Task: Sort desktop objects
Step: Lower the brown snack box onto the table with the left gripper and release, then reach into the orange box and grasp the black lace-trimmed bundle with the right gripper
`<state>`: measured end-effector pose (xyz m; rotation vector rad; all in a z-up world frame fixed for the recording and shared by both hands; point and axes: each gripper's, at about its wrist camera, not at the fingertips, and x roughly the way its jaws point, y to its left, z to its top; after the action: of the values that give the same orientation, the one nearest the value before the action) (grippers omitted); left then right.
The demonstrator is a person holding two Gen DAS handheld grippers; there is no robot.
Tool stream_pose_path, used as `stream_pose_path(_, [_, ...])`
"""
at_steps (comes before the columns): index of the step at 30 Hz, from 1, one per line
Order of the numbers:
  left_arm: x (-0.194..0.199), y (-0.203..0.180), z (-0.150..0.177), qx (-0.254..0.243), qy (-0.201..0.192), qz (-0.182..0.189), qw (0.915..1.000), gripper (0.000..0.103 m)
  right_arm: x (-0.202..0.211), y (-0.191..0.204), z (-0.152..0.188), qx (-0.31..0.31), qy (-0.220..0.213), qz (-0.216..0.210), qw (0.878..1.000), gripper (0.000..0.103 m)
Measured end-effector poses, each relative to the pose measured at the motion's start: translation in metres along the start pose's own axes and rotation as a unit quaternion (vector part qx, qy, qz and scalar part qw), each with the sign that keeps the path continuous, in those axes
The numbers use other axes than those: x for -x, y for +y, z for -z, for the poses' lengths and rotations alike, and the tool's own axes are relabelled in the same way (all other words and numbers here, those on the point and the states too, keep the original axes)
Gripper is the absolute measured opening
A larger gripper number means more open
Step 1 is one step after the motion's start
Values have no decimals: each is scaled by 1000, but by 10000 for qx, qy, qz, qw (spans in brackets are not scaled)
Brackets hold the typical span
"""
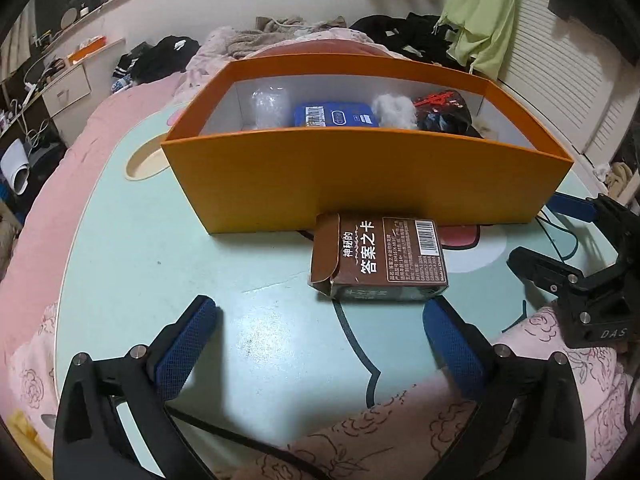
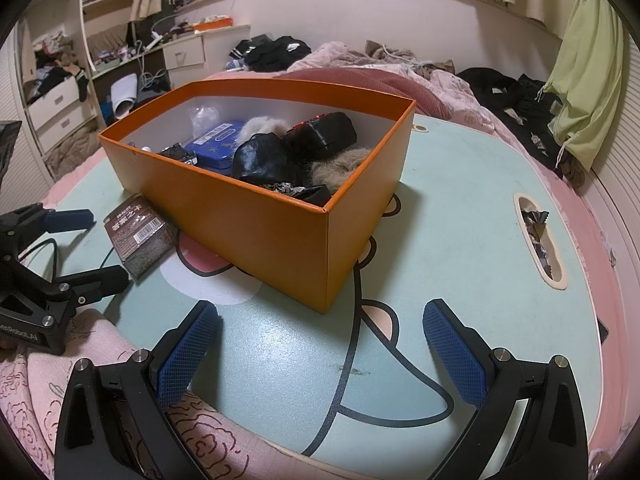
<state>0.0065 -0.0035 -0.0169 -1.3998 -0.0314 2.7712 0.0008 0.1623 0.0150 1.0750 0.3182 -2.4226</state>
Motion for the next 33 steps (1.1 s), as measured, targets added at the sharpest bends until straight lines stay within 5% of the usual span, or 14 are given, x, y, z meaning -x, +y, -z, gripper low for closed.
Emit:
stream_pose_path(8, [10,5,6,7,-26,10,10000,103,36,2,-7,-53,-475,-342,9983,93])
stream_pose_path(14, [9,7,7,6,-31,11,10000,103,68,-17,-62,-621,-950,-856,9899,80])
stream_pose_path(17, [10,6,7,4,-31,10,10000,103,56,-18,-94,-732,-731,-870,9908,67])
stream_pose_path(21, [12,6,8,2,-31,10,10000,103,12,-2,-116,-834,138,-971,9917,48])
stream_pose_path(26, [15,6,6,-1,-36,19,10000,103,-28,26,-118,-323,898,-557,9939,48])
stream_pose_path(28, [17,7,5,-5,-33,18,10000,103,-39,35,-113,99,1024,2,9947,43])
stream_pose_path(30, [18,8,3,-4,-37,19,10000,103,-37,33,-108,37,983,-25,9951,32])
stream_pose_path(31, [18,8,3,-4,-38,20,10000,103,-35,29,-108,-36,947,-57,9955,15])
stream_pose_path(33, [17,9,1,-5,-43,24,10000,103,-25,18,-105,-286,750,-315,9963,14])
